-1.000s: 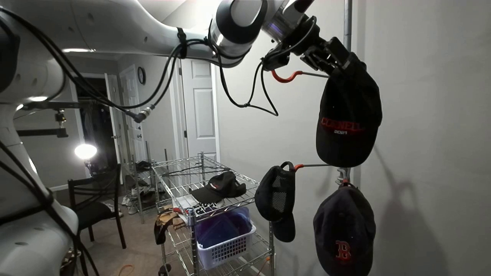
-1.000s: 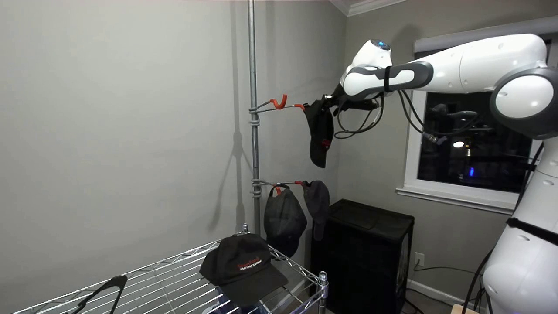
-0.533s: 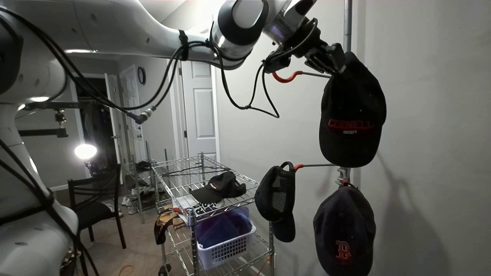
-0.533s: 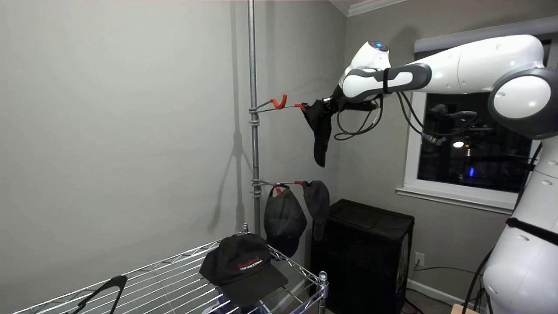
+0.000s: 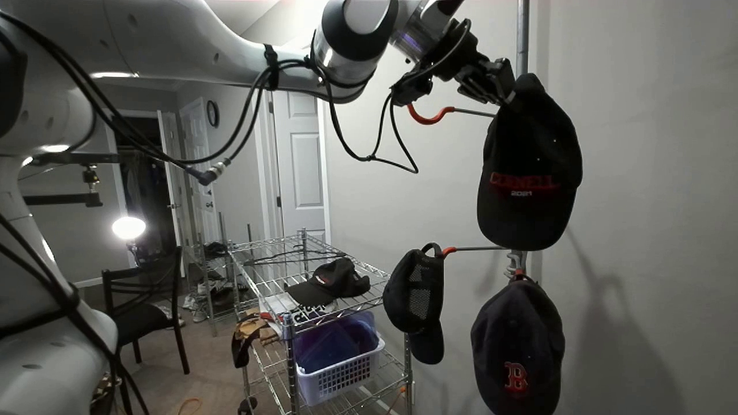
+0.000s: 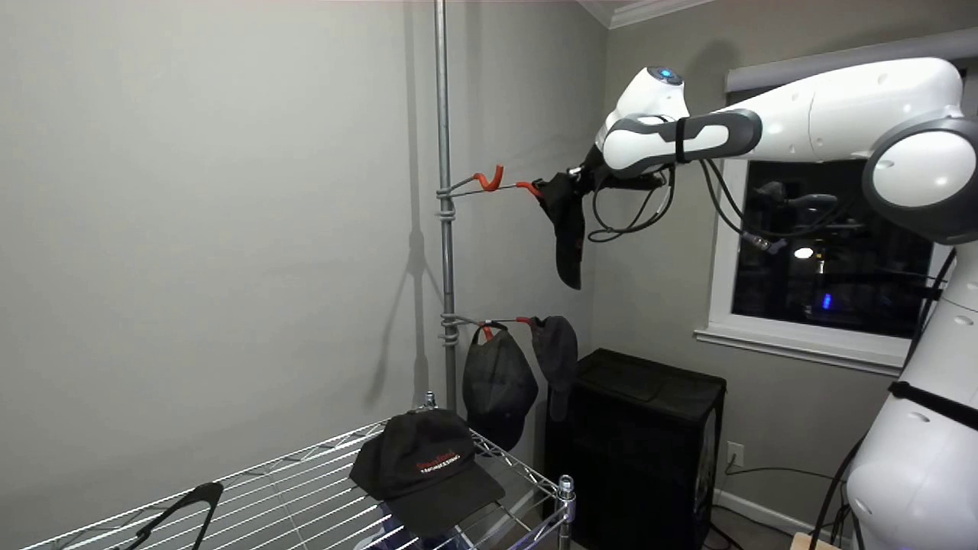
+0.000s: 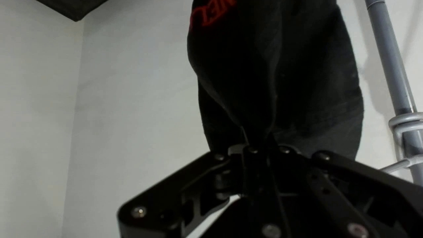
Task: Pick up the black cap from the top left hanger and put it on the top shelf of the silver rack, pick up the black cap from the top right hanger and put it on top of the black cap on the first shelf of the silver rack, pick up the gray cap from the bottom left hanger and put it on the stacked black cap on the top shelf of the silver rack, pick up the gray cap from the bottom right hanger and put it on the stacked gray cap on the top shelf of the silver rack
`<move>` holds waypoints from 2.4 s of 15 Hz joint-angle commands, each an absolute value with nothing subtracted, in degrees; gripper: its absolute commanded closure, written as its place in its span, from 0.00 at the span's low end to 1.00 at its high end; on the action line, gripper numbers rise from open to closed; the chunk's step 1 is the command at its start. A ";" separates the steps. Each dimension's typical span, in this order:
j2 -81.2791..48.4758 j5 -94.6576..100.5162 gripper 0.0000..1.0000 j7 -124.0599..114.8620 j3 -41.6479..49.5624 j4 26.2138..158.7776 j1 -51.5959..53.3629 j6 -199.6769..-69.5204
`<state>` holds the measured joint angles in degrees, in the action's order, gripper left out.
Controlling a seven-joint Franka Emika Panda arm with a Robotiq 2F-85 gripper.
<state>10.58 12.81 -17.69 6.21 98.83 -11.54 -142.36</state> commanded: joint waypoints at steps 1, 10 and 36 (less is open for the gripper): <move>14.30 15.79 0.99 -21.78 5.35 99.13 -12.72 -141.98; 22.66 17.35 0.99 -22.07 2.41 100.40 -14.67 -133.41; 23.22 1.44 0.99 -23.09 -15.84 105.01 5.94 -93.98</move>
<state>25.53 1.64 -20.90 -12.84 105.78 4.92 -94.54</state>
